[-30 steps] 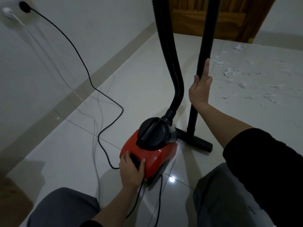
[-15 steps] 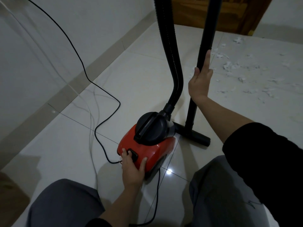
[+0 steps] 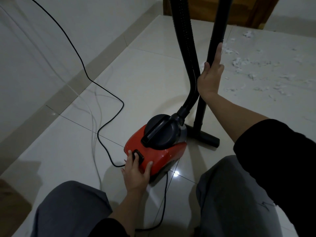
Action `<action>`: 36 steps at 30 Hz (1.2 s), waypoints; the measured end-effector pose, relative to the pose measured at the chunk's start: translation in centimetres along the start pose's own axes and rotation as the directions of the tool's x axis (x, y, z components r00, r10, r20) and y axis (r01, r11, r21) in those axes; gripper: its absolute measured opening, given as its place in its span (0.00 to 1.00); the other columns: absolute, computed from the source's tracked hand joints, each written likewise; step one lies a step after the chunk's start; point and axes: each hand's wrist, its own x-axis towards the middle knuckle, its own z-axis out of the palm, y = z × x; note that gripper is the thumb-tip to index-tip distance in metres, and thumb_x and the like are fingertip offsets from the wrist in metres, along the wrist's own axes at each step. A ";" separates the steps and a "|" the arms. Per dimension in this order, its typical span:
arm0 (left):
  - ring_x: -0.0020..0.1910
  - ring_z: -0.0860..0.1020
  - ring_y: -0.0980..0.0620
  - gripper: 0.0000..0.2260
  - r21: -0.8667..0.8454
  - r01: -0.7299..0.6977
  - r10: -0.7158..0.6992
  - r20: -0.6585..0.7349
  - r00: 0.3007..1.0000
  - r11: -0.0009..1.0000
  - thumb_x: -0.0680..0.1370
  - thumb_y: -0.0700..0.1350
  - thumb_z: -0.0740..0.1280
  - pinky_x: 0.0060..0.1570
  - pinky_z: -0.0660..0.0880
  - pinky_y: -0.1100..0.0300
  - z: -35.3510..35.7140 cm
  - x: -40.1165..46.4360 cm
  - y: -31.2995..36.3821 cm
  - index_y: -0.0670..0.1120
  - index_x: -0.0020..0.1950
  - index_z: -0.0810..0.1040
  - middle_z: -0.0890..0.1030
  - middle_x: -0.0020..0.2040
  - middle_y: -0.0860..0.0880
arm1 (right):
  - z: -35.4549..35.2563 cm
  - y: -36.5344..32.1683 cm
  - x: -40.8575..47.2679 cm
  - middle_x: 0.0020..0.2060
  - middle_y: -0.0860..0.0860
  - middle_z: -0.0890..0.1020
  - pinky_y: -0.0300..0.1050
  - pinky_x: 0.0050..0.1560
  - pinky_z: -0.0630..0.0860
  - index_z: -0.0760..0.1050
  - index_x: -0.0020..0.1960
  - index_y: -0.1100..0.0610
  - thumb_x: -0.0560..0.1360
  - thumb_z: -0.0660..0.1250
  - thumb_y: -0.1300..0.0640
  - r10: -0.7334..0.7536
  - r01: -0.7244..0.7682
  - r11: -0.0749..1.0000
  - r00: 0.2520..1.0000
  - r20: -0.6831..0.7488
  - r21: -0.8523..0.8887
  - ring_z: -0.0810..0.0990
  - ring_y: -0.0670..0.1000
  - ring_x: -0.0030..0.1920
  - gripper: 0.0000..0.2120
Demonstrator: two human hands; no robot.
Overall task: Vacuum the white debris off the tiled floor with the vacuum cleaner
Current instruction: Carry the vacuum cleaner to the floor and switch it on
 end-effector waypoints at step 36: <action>0.75 0.60 0.48 0.39 0.109 -0.045 0.044 0.015 0.999 0.993 0.69 0.71 0.54 0.73 0.47 0.40 -0.5 0.6 -0.1 0.45 0.70 0.71 0.61 0.77 0.49 | 0.4 0.8 0.3 0.43 0.56 0.66 0.26 0.43 0.67 0.52 0.79 0.60 0.82 0.53 0.61 -0.008 0.008 1.000 0.999 -0.046 0.004 0.62 0.44 0.33 0.26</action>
